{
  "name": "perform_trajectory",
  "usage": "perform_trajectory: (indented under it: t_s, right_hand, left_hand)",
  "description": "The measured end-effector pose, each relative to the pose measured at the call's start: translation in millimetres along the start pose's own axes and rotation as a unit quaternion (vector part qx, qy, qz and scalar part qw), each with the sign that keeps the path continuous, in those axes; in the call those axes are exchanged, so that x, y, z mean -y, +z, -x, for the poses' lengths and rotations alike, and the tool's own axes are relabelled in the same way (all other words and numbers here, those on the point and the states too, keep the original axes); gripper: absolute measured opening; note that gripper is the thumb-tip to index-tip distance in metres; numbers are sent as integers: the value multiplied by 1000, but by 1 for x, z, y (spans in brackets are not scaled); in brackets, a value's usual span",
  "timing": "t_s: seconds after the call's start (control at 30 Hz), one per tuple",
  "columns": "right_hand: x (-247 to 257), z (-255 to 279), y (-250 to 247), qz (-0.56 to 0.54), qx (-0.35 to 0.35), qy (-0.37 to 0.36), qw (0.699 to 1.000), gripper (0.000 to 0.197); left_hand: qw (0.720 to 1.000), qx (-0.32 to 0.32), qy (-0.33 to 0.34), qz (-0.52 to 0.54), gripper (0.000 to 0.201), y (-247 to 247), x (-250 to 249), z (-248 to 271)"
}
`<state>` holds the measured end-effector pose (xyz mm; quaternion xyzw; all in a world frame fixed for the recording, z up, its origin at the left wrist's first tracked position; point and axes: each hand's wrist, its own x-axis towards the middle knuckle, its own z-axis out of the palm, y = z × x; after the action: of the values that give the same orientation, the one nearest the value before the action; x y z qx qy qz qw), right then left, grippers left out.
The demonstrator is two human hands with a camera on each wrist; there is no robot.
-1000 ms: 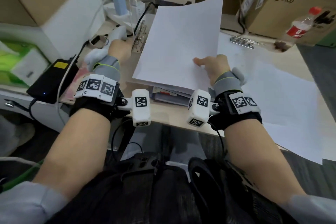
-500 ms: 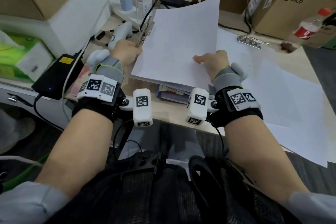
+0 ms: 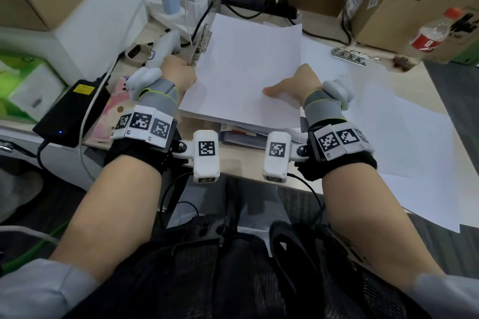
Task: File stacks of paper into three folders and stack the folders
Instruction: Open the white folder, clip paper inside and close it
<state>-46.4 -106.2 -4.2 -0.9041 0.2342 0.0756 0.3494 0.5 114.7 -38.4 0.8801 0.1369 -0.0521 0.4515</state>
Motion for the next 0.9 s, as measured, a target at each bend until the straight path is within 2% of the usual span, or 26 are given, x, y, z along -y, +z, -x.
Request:
perform_trajectory:
  t_s: [0.07,0.13,0.17,0.23,0.43,0.53,0.7,0.8,0.9]
  right_hand:
    - [4,0,-3,50,8,-3,999,101]
    - [6,0,-5,103,-3,-13,995,111]
    - [8,-1,-7,125,-10,-22,992,110]
    - [12,1,-10,145,1,-46,988,101]
    - [34,-5,-9,162,57,-109,979,88]
    - [45,-14,-5,195,65,-121,971,86]
    - [52,-26,10,237,93,-115,960,96]
    - [48,-29,18,234,112,-96,961,102]
    - [44,-34,26,227,124,-87,962,107]
  left_hand:
    - [999,17,-8,-28,29,-2,-6,-2]
    - [999,36,-13,-38,14,-5,-12,-5]
    - [998,49,-17,-27,10,-6,-15,-8]
    - [997,73,-23,3,17,-9,-20,-14]
    - [997,82,-9,4,27,-11,-42,-29]
    - [997,81,-10,8,17,-8,-51,-36]
    - [995,96,-6,-17,46,-5,-57,-48]
    - [994,106,4,-2,49,-1,-58,-49]
    - [992,113,3,55,42,0,-54,-52]
